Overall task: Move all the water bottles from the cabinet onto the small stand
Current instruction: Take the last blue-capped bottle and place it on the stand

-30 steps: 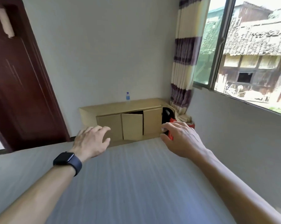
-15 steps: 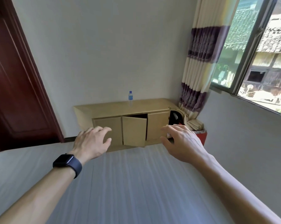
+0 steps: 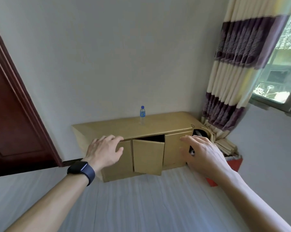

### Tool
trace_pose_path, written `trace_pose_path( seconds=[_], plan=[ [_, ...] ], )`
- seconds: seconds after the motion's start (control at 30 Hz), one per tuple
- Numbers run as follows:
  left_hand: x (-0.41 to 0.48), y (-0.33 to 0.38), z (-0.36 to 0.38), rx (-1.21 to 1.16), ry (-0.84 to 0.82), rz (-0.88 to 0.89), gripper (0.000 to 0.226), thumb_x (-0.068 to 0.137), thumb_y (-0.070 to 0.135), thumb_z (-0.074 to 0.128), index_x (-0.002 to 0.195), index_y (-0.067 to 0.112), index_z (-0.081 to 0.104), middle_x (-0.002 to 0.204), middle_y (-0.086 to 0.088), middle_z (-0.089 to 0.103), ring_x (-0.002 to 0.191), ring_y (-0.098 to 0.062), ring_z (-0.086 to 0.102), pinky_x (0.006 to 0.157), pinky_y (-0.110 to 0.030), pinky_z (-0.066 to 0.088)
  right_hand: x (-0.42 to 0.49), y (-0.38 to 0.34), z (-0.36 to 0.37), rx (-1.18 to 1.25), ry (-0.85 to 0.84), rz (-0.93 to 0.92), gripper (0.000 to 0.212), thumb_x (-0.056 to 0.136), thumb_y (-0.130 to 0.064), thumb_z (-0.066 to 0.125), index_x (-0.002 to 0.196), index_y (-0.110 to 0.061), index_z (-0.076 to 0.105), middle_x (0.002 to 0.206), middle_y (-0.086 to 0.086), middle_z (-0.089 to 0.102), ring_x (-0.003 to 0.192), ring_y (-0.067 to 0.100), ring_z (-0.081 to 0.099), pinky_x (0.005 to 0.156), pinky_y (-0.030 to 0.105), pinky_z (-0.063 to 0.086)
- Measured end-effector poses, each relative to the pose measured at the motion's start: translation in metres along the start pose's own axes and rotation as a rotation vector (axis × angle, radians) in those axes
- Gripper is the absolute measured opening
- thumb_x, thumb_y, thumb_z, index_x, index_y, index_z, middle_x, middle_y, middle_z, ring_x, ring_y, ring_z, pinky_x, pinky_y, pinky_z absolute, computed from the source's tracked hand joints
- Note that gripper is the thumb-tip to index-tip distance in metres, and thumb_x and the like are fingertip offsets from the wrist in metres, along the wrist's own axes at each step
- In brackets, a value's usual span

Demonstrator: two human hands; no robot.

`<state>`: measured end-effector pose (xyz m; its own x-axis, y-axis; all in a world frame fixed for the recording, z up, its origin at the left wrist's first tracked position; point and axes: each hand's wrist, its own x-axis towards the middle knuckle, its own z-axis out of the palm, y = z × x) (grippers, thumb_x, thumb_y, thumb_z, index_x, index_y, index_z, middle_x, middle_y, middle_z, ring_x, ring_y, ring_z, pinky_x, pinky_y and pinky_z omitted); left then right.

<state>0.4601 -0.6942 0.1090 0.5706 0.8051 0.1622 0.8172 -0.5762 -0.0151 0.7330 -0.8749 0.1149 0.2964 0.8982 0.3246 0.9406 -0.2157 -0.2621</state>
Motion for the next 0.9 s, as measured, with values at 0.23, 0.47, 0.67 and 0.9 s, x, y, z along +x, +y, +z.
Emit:
trace_pose_path(
  seconds=[0.23, 0.47, 0.67, 0.9],
  plan=[
    [0.152, -0.020, 0.044, 0.013, -0.043, -0.077, 0.047, 0.098, 0.051, 0.037, 0.143, 0.037, 0.040, 0.141, 0.008, 0.050, 0.126, -0.020, 0.050, 0.100, -0.039, 0.041, 0.172, 0.042, 0.074, 0.052, -0.075, -0.040, 0.043, 0.095, -0.052, 0.044, 0.135, -0.040, 0.048, 0.141, -0.018, 0.051, 0.136, 0.014, 0.037, 0.103, 0.037, 0.039],
    [0.271, -0.044, 0.088, -0.027, -0.127, -0.135, 0.048, 0.099, 0.050, 0.036, 0.144, 0.036, 0.038, 0.144, 0.009, 0.049, 0.128, -0.019, 0.049, 0.103, -0.039, 0.040, 0.314, 0.060, 0.136, 0.103, -0.185, -0.080, 0.043, 0.096, -0.054, 0.042, 0.137, -0.043, 0.044, 0.142, -0.021, 0.048, 0.137, 0.010, 0.032, 0.105, 0.032, 0.036],
    [0.360, -0.094, 0.145, -0.062, -0.202, -0.162, 0.049, 0.099, 0.049, 0.037, 0.145, 0.036, 0.038, 0.146, 0.007, 0.048, 0.130, -0.021, 0.047, 0.107, -0.040, 0.038, 0.415, 0.062, 0.204, 0.111, -0.260, -0.098, 0.043, 0.097, -0.053, 0.042, 0.139, -0.043, 0.042, 0.145, -0.020, 0.045, 0.137, 0.013, 0.033, 0.104, 0.034, 0.037],
    [0.485, -0.165, 0.205, -0.108, -0.281, -0.172, 0.048, 0.098, 0.044, 0.039, 0.145, 0.036, 0.040, 0.145, 0.006, 0.048, 0.132, -0.021, 0.045, 0.108, -0.040, 0.035, 0.529, 0.055, 0.283, 0.165, -0.318, 0.012, 0.044, 0.095, -0.054, 0.045, 0.138, -0.045, 0.040, 0.142, -0.020, 0.047, 0.131, 0.011, 0.038, 0.097, 0.030, 0.040]
  ],
)
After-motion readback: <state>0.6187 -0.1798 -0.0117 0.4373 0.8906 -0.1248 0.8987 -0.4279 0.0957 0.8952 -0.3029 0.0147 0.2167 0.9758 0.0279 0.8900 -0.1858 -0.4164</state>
